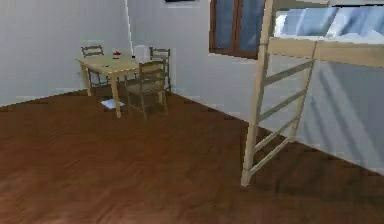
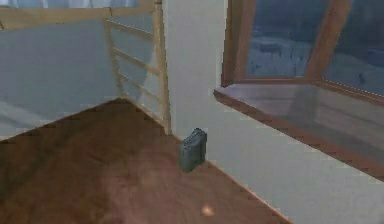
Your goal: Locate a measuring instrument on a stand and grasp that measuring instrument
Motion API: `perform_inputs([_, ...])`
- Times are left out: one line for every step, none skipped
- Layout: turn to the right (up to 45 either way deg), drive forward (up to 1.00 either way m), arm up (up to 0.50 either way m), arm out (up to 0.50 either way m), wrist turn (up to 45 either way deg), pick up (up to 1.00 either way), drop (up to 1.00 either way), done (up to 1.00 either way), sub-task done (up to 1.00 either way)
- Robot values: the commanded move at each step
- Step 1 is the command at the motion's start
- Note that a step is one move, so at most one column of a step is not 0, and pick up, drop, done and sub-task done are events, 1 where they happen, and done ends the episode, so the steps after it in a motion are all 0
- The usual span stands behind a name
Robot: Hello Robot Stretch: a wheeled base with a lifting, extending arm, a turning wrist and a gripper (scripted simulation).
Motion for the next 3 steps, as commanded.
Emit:
perform_inputs([-39.0,0.00,0.00,0.00,0.0,0.00,0.00,0.00,0.00])
perform_inputs([0.0,1.00,0.00,0.00,0.0,0.00,0.00,0.00,0.00])
perform_inputs([-45.0,0.00,0.00,0.00,0.0,0.00,0.00,0.00,0.00])
